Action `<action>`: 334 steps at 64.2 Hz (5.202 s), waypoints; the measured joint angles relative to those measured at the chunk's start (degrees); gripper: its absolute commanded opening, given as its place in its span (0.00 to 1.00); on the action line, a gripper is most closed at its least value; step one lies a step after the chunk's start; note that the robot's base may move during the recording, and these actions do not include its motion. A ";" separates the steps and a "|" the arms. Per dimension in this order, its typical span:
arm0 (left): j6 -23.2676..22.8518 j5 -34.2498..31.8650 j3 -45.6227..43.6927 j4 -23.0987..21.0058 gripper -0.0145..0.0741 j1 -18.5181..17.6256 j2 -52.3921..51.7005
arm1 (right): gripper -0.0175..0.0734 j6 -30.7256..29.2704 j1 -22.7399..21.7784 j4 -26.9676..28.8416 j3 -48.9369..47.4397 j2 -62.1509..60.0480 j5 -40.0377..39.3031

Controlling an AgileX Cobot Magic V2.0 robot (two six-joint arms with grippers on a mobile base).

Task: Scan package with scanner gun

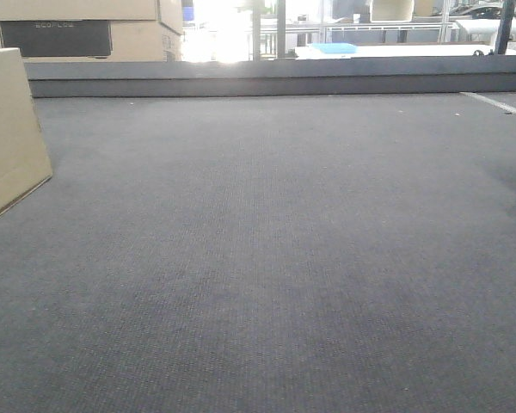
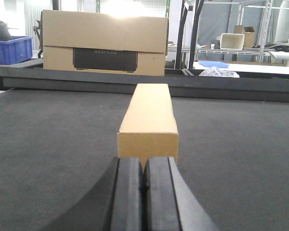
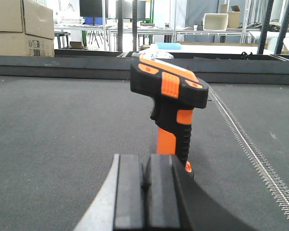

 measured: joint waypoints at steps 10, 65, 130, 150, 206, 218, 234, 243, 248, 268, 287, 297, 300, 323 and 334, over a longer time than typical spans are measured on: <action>0.00 0.32 0.00 0.45 0.04 0.00 0.00 | 0.01 0.00 0.00 0.00 0.00 0.00 0.00; 0.00 39.45 -51.54 1.77 0.04 0.00 46.48 | 0.01 0.00 0.00 0.00 0.00 0.00 0.00; 0.00 51.98 -69.68 3.71 0.75 0.90 78.97 | 0.01 0.00 0.00 0.00 0.00 0.00 0.00; 3.49 56.61 -69.72 0.83 0.74 1.05 83.84 | 0.01 0.00 0.00 0.00 0.00 0.00 0.00; -12.74 58.57 -77.91 -5.77 0.04 -6.98 80.14 | 0.01 0.00 0.00 0.00 0.00 0.00 0.00; -18.18 56.02 -76.85 -6.25 0.04 -15.06 80.14 | 0.01 0.00 0.00 0.00 0.00 0.00 0.00; -21.04 51.51 -71.69 -7.06 0.04 -19.65 80.14 | 0.01 0.00 0.00 0.00 0.00 0.00 -2.78; -21.77 47.07 -68.86 -12.26 0.04 -20.51 80.14 | 0.01 0.00 0.00 0.00 -0.67 -0.10 -6.40; -22.00 44.18 -68.58 -14.52 0.04 -23.11 80.54 | 0.01 0.00 0.00 0.00 -3.25 -0.09 -4.05; -22.48 40.26 -68.44 -16.82 0.04 -30.92 85.19 | 0.01 0.00 0.00 -0.70 -13.06 4.56 5.03; -22.48 39.65 -68.40 -16.82 0.04 -30.92 85.49 | 0.01 0.00 0.00 -2.65 -12.94 20.18 3.85; -22.48 38.88 -68.40 -16.82 0.04 -30.92 85.49 | 0.01 0.00 0.00 -2.86 -12.94 30.12 -6.55; -22.48 38.76 -68.40 -16.82 0.04 -30.92 85.49 | 0.01 0.00 0.00 -2.84 -12.94 32.11 -10.37; -22.48 38.44 -68.40 -16.72 0.04 -30.92 85.49 | 0.02 1.20 0.00 2.16 -11.69 47.84 -23.58; -22.48 38.03 -68.40 -16.72 0.04 -31.01 85.49 | 0.01 7.14 0.00 3.21 -6.02 58.42 -44.63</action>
